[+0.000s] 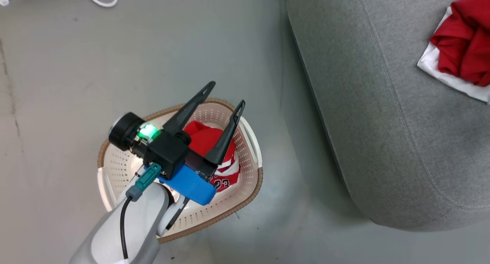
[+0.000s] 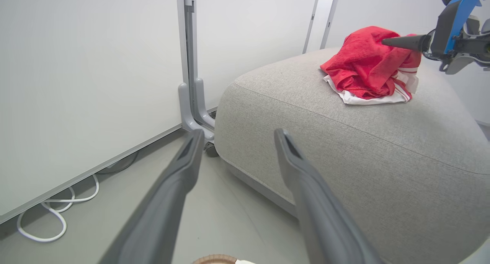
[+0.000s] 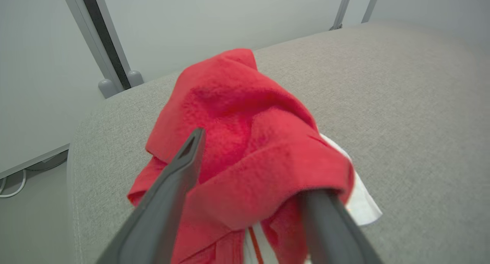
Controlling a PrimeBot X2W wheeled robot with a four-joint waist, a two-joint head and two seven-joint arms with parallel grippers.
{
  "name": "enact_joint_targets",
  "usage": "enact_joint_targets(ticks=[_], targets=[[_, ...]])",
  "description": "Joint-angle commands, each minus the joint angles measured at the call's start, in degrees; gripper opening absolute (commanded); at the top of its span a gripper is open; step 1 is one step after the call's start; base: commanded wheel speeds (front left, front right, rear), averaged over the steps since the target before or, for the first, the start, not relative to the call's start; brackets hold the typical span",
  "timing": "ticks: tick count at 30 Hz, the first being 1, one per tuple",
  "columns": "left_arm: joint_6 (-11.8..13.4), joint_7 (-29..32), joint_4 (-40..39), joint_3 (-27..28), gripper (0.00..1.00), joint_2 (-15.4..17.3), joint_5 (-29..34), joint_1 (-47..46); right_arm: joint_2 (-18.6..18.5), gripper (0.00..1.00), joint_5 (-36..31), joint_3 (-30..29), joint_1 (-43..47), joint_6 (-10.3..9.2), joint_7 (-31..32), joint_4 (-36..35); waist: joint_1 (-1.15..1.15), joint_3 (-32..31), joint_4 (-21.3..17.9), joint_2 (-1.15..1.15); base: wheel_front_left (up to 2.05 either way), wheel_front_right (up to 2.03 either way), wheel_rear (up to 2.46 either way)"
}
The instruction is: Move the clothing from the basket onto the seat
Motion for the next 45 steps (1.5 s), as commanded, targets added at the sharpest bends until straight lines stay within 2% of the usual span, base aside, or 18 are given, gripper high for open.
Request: enact_joint_targets(ticks=[1, 12, 17, 21, 29, 34, 39, 45], targets=[[-0.1, -0.2, 0.3, 0.4, 1.0, -0.4, -0.4, 0.7, -0.4, 1.0, -0.2, 0.4, 1.6, 0.01, -0.4, -0.2, 0.0, -2.2, 0.7, 0.0, 0.0, 0.0, 0.0], [-0.1, -0.2, 3.7, 5.0, 1.0, -4.5, -1.3, 8.5, 0.8, 1.0, -2.9, 4.6, 13.9, 0.01, -1.4, -5.3, 0.0, -14.2, 2.6, 0.0, 0.0, 0.0, 0.0], [-0.1, -0.2, 4.9, 6.8, 1.0, -5.7, -1.9, 12.7, 2.1, 1.0, -6.1, 5.3, 21.7, 0.01, -0.7, -11.6, 0.0, -19.4, 4.0, 0.0, 0.0, 0.0, 0.0], [-0.1, -0.2, 5.5, 8.5, 1.0, -6.1, -2.1, 15.5, 5.2, 1.0, -8.6, 4.9, 28.5, 0.01, 0.3, -19.0, 0.0, -22.4, 5.7, 0.0, 0.0, 0.0, 0.0], [-0.1, -0.2, 6.6, 12.4, 1.0, -7.3, -1.2, 19.3, 12.2, 1.0, -9.7, 6.3, 40.9, 0.01, 2.3, -36.8, 0.0, -26.2, 9.6, 0.0, 0.0, 0.0, 0.0], [-0.1, -0.2, 7.4, 14.3, 1.0, -8.1, -0.9, 20.8, 15.4, 1.0, -10.7, 7.6, 47.9, 0.01, 3.1, -45.0, 0.0, -28.2, 12.7, 0.0, 0.0, 0.0, 0.0], [-0.1, -0.2, 7.8, 16.9, 1.0, -8.4, -0.5, 22.0, 17.0, 1.0, -10.5, 9.6, 52.3, 0.01, 4.2, -49.7, 0.0, -29.7, 14.9, 0.0, 0.0, 0.0, 0.0], [-0.1, -0.2, 7.9, 19.4, 1.0, -8.4, 0.1, 22.7, 17.4, 1.0, -10.3, 12.1, 54.3, 0.01, 5.1, -51.4, 0.0, -30.5, 16.4, 0.0, 0.0, 0.0, 0.0]])
